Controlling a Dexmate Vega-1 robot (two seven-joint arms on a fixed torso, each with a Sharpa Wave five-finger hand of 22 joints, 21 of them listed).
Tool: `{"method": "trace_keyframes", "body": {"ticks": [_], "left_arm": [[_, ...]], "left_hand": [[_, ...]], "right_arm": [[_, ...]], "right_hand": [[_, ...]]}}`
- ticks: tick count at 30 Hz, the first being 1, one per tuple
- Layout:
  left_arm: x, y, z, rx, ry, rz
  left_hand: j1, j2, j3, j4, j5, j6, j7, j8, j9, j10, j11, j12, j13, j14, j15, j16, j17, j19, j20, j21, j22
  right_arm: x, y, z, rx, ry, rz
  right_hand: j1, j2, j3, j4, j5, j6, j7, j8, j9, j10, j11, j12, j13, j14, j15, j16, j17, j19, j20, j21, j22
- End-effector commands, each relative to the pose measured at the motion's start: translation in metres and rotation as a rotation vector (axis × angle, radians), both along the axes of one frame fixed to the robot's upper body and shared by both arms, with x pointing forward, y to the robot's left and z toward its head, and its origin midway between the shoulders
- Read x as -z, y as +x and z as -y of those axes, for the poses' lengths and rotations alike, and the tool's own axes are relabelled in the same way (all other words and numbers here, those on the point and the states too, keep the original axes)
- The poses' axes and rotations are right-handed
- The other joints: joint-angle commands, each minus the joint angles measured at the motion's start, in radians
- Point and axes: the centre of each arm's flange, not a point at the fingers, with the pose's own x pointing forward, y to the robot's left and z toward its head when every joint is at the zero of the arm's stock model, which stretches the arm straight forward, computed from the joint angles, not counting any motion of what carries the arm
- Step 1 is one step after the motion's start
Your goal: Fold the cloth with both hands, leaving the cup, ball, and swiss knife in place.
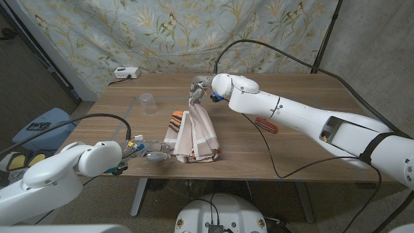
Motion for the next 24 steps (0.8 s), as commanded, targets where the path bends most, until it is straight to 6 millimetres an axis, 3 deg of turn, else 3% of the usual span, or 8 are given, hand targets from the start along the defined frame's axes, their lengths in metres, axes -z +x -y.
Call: {"method": "trace_keyframes", "body": {"ticks": [1, 24], "left_arm": [[0.001, 0.000, -0.001, 0.004, -0.011, -0.002], [0.003, 0.000, -0.001, 0.007, -0.021, -0.015]], "left_hand": [[0.010, -0.002, 0.002, -0.008, 0.000, 0.005, -0.004, -0.004, 0.004, -0.004, -0.005, -0.004, 0.002, -0.040, -0.007, -0.001, 0.002, -0.116, 0.000, 0.002, 0.002], [0.018, -0.003, 0.001, -0.019, -0.001, 0.013, -0.008, -0.003, 0.004, -0.003, -0.009, -0.005, 0.002, -0.040, -0.008, 0.000, 0.002, -0.117, 0.001, 0.002, 0.002]], "right_arm": [[-0.003, 0.001, -0.019, -0.034, -0.025, -0.015], [0.002, 0.009, -0.045, -0.056, -0.056, -0.043]], "right_hand": [[0.015, -0.001, -0.002, 0.000, 0.002, 0.006, 0.001, 0.005, 0.002, -0.006, 0.002, 0.005, 0.005, 0.010, -0.099, -0.006, 0.007, 0.009, -0.039, 0.007, 0.004], [0.021, 0.001, -0.007, 0.001, -0.001, 0.005, 0.003, 0.004, 0.002, -0.005, 0.003, 0.002, 0.001, 0.017, -0.099, -0.019, 0.021, 0.012, -0.038, 0.013, 0.004]]}}
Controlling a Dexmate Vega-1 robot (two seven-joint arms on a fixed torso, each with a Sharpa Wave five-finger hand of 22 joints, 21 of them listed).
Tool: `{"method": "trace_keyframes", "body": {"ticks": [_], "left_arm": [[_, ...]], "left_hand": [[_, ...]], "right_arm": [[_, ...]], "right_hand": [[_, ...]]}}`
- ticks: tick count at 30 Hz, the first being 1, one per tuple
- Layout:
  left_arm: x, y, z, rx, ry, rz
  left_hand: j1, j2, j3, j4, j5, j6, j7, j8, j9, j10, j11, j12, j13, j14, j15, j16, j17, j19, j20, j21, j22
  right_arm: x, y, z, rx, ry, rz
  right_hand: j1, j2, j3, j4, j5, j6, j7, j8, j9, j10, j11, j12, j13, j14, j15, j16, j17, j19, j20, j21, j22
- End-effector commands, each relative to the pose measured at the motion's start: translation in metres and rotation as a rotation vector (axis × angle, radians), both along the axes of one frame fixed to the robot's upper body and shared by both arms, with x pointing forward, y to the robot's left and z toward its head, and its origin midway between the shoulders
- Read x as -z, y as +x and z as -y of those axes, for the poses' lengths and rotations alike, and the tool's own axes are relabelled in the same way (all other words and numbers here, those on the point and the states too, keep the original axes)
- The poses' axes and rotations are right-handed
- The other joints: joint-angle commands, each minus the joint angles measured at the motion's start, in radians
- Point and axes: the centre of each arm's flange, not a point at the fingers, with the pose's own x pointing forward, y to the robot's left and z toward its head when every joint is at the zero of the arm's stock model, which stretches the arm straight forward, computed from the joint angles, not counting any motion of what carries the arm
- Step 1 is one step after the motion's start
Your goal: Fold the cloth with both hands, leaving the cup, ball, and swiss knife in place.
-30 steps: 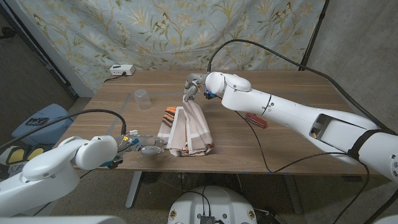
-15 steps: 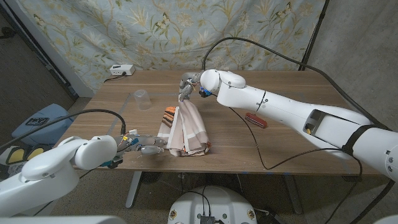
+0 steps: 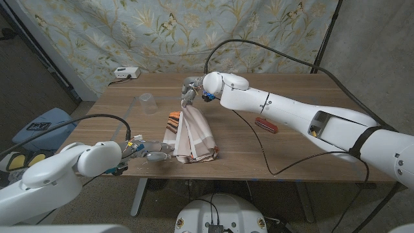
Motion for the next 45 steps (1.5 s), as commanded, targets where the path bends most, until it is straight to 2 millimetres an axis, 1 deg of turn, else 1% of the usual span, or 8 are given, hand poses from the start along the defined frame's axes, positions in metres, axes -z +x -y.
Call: {"method": "trace_keyframes", "body": {"ticks": [1, 15, 23, 27, 35, 45], "left_arm": [[0.001, 0.001, -0.001, 0.001, -0.003, -0.006], [0.001, 0.001, -0.002, -0.007, -0.001, -0.003], [0.002, 0.002, -0.001, -0.002, 0.024, 0.000], [0.006, 0.002, 0.003, 0.005, 0.076, 0.004], [0.013, 0.005, 0.006, 0.001, 0.111, -0.020], [0.013, 0.007, 0.005, 0.001, 0.107, -0.027]], "left_hand": [[0.013, 0.002, 0.005, -0.007, -0.001, 0.010, -0.004, 0.002, 0.004, -0.003, -0.007, -0.005, 0.002, -0.038, -0.007, 0.000, 0.002, -0.117, 0.000, 0.002, 0.002], [0.019, 0.002, 0.004, -0.015, -0.002, 0.013, -0.005, 0.001, 0.004, -0.001, -0.008, -0.005, 0.002, -0.039, -0.007, 0.000, 0.002, -0.117, 0.000, 0.002, 0.002], [0.022, 0.001, 0.002, -0.020, -0.003, 0.015, -0.006, 0.001, 0.004, -0.002, -0.009, -0.005, 0.002, -0.039, -0.007, 0.000, 0.002, -0.117, -0.001, 0.002, 0.002], [0.023, 0.000, 0.001, -0.022, -0.003, 0.016, -0.007, 0.001, 0.004, -0.002, -0.010, -0.005, 0.002, -0.038, -0.008, 0.000, 0.002, -0.117, -0.001, 0.002, 0.002], [0.024, -0.001, 0.000, -0.025, -0.004, 0.015, -0.008, 0.000, 0.004, 0.000, -0.013, -0.005, 0.002, -0.038, -0.010, 0.001, 0.002, -0.118, -0.003, 0.002, 0.002], [0.026, -0.003, -0.004, -0.030, -0.005, 0.012, -0.008, -0.001, 0.004, -0.002, -0.015, -0.005, 0.003, -0.038, -0.010, 0.001, 0.002, -0.118, -0.003, 0.002, 0.002]], "right_arm": [[0.000, 0.003, -0.013, -0.012, -0.014, -0.009], [-0.006, -0.003, -0.023, -0.033, -0.019, -0.003], [-0.009, -0.004, -0.021, -0.035, -0.010, 0.003], [-0.011, -0.004, -0.019, -0.033, -0.006, 0.007], [-0.018, -0.008, -0.019, -0.045, 0.004, 0.026], [-0.022, -0.011, -0.027, -0.058, -0.006, 0.030]], "right_hand": [[0.012, 0.000, -0.006, 0.000, 0.003, 0.010, 0.003, 0.007, 0.002, 0.002, -0.001, 0.002, 0.002, 0.013, -0.094, -0.004, 0.005, 0.013, -0.037, 0.010, 0.004], [0.016, 0.002, -0.009, 0.000, 0.001, 0.009, 0.003, 0.005, 0.001, -0.001, -0.001, 0.003, 0.004, 0.017, -0.094, -0.014, 0.014, 0.014, -0.037, 0.013, 0.004], [0.018, 0.003, -0.011, 0.000, 0.000, 0.009, 0.003, 0.005, 0.001, -0.003, 0.000, 0.003, 0.007, 0.017, -0.094, -0.020, 0.019, 0.015, -0.035, 0.016, 0.004], [0.019, 0.003, -0.012, 0.000, -0.001, 0.009, 0.004, 0.005, 0.001, -0.002, 0.000, 0.002, 0.005, 0.020, -0.094, -0.022, 0.022, 0.015, -0.034, 0.017, 0.004], [0.020, 0.004, -0.013, 0.001, -0.002, 0.009, 0.004, 0.004, 0.001, -0.003, 0.001, 0.002, 0.006, 0.022, -0.095, -0.027, 0.026, 0.017, -0.033, 0.020, 0.004], [0.022, 0.004, -0.015, 0.000, -0.003, 0.008, 0.006, 0.004, 0.002, -0.003, 0.003, 0.001, 0.006, 0.028, -0.095, -0.033, 0.031, 0.020, -0.032, 0.023, 0.004]]}}
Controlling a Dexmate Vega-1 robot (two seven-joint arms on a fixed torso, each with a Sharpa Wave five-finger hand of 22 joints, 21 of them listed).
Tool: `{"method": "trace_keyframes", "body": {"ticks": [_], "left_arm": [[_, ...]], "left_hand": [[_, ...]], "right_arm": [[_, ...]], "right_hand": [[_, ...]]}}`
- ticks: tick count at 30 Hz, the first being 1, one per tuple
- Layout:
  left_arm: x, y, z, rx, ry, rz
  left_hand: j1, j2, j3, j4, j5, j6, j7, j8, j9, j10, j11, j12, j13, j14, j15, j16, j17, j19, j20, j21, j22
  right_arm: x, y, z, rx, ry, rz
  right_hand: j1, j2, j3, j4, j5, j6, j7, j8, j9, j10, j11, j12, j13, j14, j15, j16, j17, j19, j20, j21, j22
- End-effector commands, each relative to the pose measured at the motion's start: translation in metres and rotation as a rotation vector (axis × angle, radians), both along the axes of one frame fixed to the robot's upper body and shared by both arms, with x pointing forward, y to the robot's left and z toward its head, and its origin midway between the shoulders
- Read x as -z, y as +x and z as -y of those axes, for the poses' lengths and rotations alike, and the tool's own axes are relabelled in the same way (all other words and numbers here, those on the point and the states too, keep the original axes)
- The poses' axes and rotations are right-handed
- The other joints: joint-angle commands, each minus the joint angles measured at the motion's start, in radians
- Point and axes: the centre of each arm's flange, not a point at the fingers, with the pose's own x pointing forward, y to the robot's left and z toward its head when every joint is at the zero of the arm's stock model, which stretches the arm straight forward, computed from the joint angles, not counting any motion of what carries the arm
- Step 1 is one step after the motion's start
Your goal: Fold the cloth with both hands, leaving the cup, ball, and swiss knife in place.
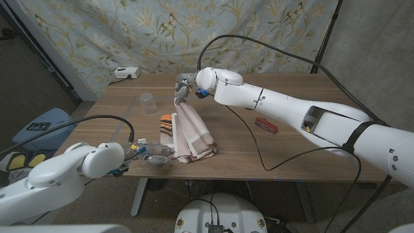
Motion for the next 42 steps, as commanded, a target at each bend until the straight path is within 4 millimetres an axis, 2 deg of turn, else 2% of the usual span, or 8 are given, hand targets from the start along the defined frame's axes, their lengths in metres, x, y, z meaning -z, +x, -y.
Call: {"method": "trace_keyframes", "body": {"ticks": [1, 14, 29, 42], "left_arm": [[0.004, 0.003, -0.001, -0.009, 0.011, -0.014], [0.004, 0.002, -0.004, -0.012, -0.009, -0.019], [0.004, 0.002, -0.005, -0.014, -0.027, -0.014], [0.002, 0.000, -0.002, 0.007, -0.041, -0.008]], "left_hand": [[0.012, 0.001, 0.001, -0.008, -0.001, 0.004, -0.006, 0.002, 0.004, -0.006, -0.007, -0.005, 0.002, -0.042, -0.007, 0.001, 0.002, -0.119, -0.003, 0.002, 0.002], [0.014, 0.001, -0.002, -0.012, -0.002, 0.004, -0.005, 0.002, 0.004, -0.005, -0.006, -0.005, 0.002, -0.042, -0.006, 0.001, 0.003, -0.119, -0.002, 0.002, 0.003], [0.018, 0.005, -0.010, -0.019, -0.002, 0.003, -0.004, 0.002, 0.004, -0.008, -0.007, -0.006, 0.002, -0.045, -0.005, 0.001, 0.003, -0.123, -0.002, 0.001, 0.003], [0.023, 0.007, -0.014, -0.025, -0.002, 0.009, -0.006, 0.004, 0.004, -0.004, -0.009, -0.004, 0.002, -0.042, -0.006, 0.002, 0.003, -0.120, -0.003, 0.003, 0.003]], "right_arm": [[-0.006, -0.004, -0.008, -0.018, -0.004, 0.008], [0.006, -0.007, -0.021, -0.043, -0.021, -0.019], [0.011, -0.011, -0.034, -0.063, -0.028, -0.035], [0.019, -0.003, -0.047, -0.080, -0.036, -0.045]], "right_hand": [[0.012, 0.002, 0.000, 0.002, 0.004, 0.008, 0.005, 0.003, 0.002, 0.000, -0.003, 0.001, 0.001, 0.013, -0.090, -0.004, 0.006, 0.006, -0.032, 0.009, 0.004], [0.015, 0.002, -0.002, 0.001, 0.003, 0.008, 0.007, 0.003, 0.004, -0.001, -0.004, 0.001, 0.002, 0.018, -0.090, -0.012, 0.011, 0.010, -0.031, 0.014, 0.004], [0.017, 0.003, -0.004, 0.001, 0.002, 0.009, 0.007, 0.001, 0.002, 0.000, -0.004, -0.001, -0.001, 0.022, -0.090, -0.022, 0.017, 0.014, -0.031, 0.019, 0.004], [0.019, 0.003, -0.007, 0.002, 0.000, 0.011, 0.004, 0.000, 0.000, -0.001, -0.006, -0.003, -0.001, 0.027, -0.090, -0.032, 0.024, 0.015, -0.033, 0.024, 0.005]]}}
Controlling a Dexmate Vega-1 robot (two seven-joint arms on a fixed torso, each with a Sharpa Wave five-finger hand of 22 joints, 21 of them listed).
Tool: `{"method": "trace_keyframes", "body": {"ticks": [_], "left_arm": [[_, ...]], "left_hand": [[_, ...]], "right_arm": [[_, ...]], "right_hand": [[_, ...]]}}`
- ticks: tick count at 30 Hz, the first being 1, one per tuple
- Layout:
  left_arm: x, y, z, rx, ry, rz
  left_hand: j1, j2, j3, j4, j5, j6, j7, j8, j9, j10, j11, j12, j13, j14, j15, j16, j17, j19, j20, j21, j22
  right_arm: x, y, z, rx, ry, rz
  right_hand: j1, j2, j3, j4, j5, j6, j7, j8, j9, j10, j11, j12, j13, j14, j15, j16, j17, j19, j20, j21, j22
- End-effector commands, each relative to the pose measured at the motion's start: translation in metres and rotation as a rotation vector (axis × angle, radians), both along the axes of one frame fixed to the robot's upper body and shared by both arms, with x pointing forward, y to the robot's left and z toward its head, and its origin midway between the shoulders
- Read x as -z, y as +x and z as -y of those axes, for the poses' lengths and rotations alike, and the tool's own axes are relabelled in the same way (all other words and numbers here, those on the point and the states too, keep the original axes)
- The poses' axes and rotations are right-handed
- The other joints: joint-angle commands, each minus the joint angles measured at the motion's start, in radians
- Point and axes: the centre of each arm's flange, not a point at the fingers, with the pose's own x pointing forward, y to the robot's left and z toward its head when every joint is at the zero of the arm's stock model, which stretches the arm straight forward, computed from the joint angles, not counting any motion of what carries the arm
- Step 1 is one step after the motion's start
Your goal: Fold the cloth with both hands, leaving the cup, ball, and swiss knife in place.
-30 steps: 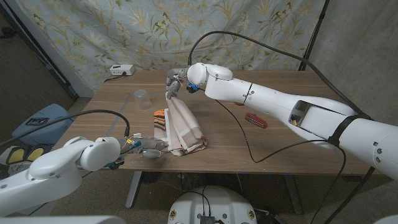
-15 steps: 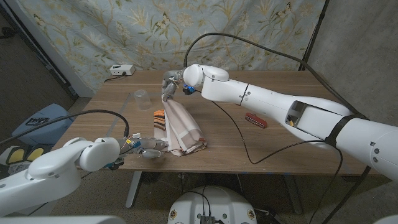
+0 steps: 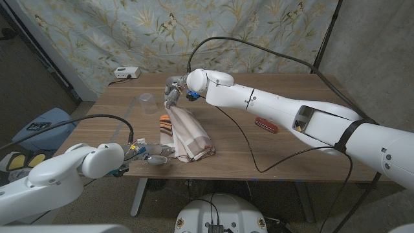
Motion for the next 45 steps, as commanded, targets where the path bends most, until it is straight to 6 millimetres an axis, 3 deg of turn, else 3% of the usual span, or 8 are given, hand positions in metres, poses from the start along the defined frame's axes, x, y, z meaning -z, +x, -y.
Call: {"method": "trace_keyframes", "body": {"ticks": [1, 17, 27, 45], "left_arm": [[-0.002, -0.002, 0.003, 0.023, -0.017, 0.009], [-0.001, -0.001, 0.005, 0.032, -0.040, 0.002], [-0.001, 0.000, 0.003, 0.027, -0.043, 0.004], [-0.002, -0.001, 0.003, 0.030, -0.051, 0.002]], "left_hand": [[0.012, 0.003, 0.003, -0.008, -0.002, 0.013, -0.003, 0.007, 0.003, 0.002, -0.004, -0.001, 0.002, -0.041, -0.007, 0.002, 0.003, -0.120, -0.002, 0.003, 0.003], [0.016, 0.004, 0.002, -0.013, -0.002, 0.018, -0.005, 0.007, 0.003, 0.005, -0.008, 0.000, 0.002, -0.040, -0.008, 0.002, 0.003, -0.120, -0.003, 0.004, 0.003], [0.018, 0.004, 0.001, -0.015, -0.002, 0.020, -0.005, 0.007, 0.003, 0.004, -0.008, -0.001, 0.002, -0.041, -0.008, 0.001, 0.002, -0.120, -0.003, 0.004, 0.003], [0.022, 0.005, 0.000, -0.019, -0.003, 0.023, -0.005, 0.007, 0.003, 0.006, -0.006, 0.000, 0.002, -0.040, -0.008, 0.001, 0.002, -0.120, -0.002, 0.003, 0.003]], "right_arm": [[0.007, 0.010, -0.011, -0.015, -0.006, -0.008], [0.005, 0.029, -0.029, -0.017, -0.008, -0.016], [0.020, 0.027, -0.041, -0.023, -0.028, -0.042], [0.039, 0.046, -0.060, -0.022, -0.050, -0.074]], "right_hand": [[0.008, 0.000, -0.006, 0.000, 0.005, 0.008, -0.004, 0.002, 0.001, 0.005, -0.007, -0.003, 0.002, 0.007, -0.082, -0.005, 0.006, 0.004, -0.031, 0.009, 0.005], [0.004, 0.001, -0.011, 0.003, 0.005, 0.010, -0.010, 0.001, 0.000, 0.005, -0.012, -0.006, 0.000, 0.011, -0.082, -0.016, 0.015, 0.002, -0.040, 0.013, 0.006], [0.002, 0.002, -0.014, 0.005, 0.006, 0.014, -0.014, 0.002, -0.001, 0.004, -0.016, -0.009, -0.002, 0.016, -0.082, -0.021, 0.021, 0.002, -0.041, 0.017, 0.006], [-0.027, 0.006, -0.030, 0.018, 0.005, 0.019, -0.040, 0.002, -0.005, 0.008, -0.028, -0.013, -0.006, 0.026, -0.082, -0.037, 0.026, 0.002, -0.043, 0.025, 0.006]]}}
